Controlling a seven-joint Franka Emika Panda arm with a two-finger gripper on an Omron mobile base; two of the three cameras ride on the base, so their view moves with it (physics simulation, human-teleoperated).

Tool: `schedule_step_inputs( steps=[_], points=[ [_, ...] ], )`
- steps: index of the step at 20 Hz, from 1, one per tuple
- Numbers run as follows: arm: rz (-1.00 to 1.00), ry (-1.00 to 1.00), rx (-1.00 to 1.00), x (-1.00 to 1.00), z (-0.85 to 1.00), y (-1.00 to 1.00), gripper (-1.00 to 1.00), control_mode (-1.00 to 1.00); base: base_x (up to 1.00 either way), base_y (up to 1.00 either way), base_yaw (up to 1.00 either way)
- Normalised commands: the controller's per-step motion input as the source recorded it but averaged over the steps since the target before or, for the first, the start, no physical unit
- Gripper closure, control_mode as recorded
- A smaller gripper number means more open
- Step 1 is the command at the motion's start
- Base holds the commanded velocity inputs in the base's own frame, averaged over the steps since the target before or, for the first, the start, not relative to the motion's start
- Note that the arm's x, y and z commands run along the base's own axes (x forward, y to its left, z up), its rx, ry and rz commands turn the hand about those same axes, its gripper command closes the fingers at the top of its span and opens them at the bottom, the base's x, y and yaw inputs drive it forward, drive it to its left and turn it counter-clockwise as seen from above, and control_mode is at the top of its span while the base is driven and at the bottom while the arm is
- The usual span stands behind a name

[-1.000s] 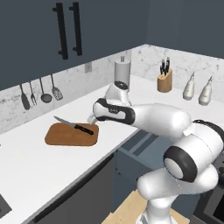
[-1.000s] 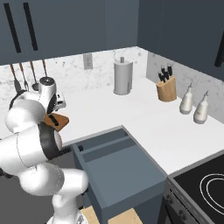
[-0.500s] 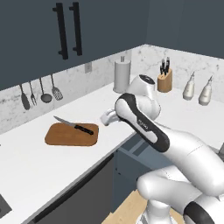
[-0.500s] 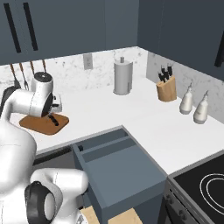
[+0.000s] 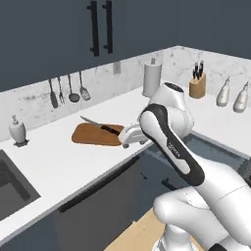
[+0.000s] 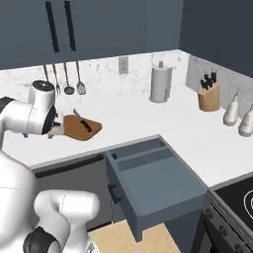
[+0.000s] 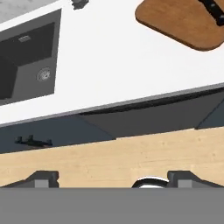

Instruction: Pick up the knife from the drawer and place it on the cutting board. Then place the meat from the plate to the cutting board.

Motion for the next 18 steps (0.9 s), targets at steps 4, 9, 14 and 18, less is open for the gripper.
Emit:
schedule_step_inputs(
  steps=[4,9,14,18],
  points=[
    [0.0,0.0,0.0,0.0,0.0,0.0,-1.0,1.0,-0.57,0.58,0.85],
    [0.0,0.0,0.0,0.0,0.0,0.0,-1.0,1.0,-0.12,0.47,0.99],
    [0.0,0.0,0.0,0.0,0.0,0.0,-1.0,1.0,0.06,0.72,0.83],
    [0.0,0.0,0.0,0.0,0.0,0.0,-1.0,1.0,0.8,1.0,0.23]
  ],
)
